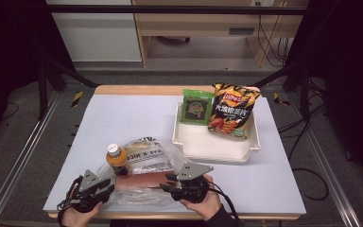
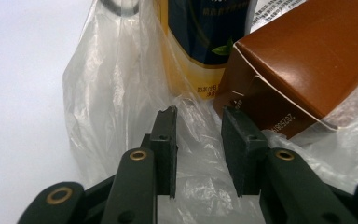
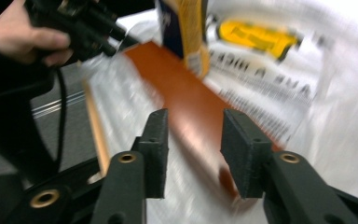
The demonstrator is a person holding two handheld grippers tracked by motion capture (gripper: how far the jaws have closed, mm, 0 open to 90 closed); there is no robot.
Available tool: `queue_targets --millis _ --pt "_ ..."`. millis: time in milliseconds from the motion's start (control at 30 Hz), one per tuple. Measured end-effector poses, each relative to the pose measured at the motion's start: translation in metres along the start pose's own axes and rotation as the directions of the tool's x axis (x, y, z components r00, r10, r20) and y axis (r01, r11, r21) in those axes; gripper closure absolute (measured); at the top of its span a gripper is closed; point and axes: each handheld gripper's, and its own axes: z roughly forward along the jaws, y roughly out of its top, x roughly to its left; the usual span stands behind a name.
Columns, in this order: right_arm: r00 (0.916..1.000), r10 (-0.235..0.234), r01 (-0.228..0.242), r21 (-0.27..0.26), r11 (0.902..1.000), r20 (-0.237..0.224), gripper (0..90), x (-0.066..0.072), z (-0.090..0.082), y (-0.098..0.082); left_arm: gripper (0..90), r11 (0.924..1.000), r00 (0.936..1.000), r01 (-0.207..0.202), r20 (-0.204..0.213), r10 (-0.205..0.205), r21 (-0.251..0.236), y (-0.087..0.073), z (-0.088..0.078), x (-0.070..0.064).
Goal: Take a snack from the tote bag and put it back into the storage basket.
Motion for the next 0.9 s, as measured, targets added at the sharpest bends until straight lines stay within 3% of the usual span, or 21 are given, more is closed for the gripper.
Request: queue_targets --millis 100,200,367,500,700,833,900 --pt "0.9995 -0.002 0.002 -0.002 1.0 0.031 49.3 -0.01 0.007 0.005 65.8 1.0 1.0 0.003 0.002 -0.003 -0.002 0.0 0.0 0.0" --pt "0.9976 -0.018 0.015 0.04 0.9991 0.067 40.4 -0.017 0.012 0.003 65.8 1.0 1.0 -0.001 0.001 0.001 -0.004 0.0 0.001 0.001" --pt "0.9982 -0.026 0.022 0.089 0.9958 0.055 32.5 -0.02 0.019 -0.004 65.9 1.0 1.0 -0.002 -0.001 0.002 -0.005 0.0 0.001 0.001" --pt "0.9997 -0.006 0.004 0.075 0.9971 0.024 28.2 -0.02 0.02 -0.007 65.9 1.0 1.0 0.001 0.003 -0.001 -0.005 0.0 0.001 0.001" --pt "0.9969 -0.067 0.062 0.118 0.9911 0.042 21.9 -0.014 0.025 -0.011 65.8 1.0 1.0 0.001 0.002 0.0 -0.006 0.001 0.001 0.001" --pt "0.9978 -0.062 0.059 0.137 0.9887 0.02 20.1 -0.016 0.034 -0.013 65.8 1.0 1.0 0.001 0.002 -0.001 -0.006 0.001 0.001 0.001" --pt "0.9946 -0.1 0.095 0.145 0.9848 0.027 22.3 -0.015 0.035 -0.014 65.8 1.0 1.0 0.0 0.002 0.0 -0.006 0.001 0.001 0.001"
